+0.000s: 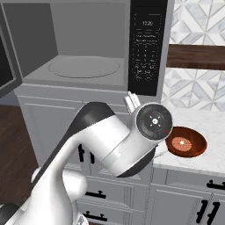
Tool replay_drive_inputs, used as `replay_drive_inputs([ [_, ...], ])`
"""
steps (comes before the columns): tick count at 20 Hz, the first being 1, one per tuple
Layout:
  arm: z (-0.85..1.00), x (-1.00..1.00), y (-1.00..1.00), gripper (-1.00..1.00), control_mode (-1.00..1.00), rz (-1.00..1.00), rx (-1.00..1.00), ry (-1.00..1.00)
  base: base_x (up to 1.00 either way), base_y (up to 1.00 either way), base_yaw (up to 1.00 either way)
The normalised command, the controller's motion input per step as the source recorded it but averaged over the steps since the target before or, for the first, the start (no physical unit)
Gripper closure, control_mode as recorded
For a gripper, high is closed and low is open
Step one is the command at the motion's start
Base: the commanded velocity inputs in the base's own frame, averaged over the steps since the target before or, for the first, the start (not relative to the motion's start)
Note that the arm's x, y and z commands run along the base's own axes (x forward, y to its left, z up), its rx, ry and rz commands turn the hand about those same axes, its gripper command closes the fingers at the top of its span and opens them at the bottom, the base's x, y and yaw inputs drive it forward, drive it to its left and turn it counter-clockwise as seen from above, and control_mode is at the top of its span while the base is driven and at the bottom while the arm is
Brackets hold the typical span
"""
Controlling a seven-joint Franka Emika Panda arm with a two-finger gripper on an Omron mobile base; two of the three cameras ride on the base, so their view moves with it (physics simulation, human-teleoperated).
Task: Open the microwave, place the bowl with waffle inside the microwave, then close the microwave door and turn it on.
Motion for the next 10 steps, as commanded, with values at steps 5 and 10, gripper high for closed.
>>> replay_drive_inputs([
  [5, -0.48, 0.82, -0.73, -1.0, -1.0, -0.03, 0.08, 0.1, 0.0, 0.0, 0.0],
  [10, -0.71, 0.7, -0.64, -1.0, -1.0, 0.0, 0.06, 0.16, 0.0, 0.0, 0.0],
])
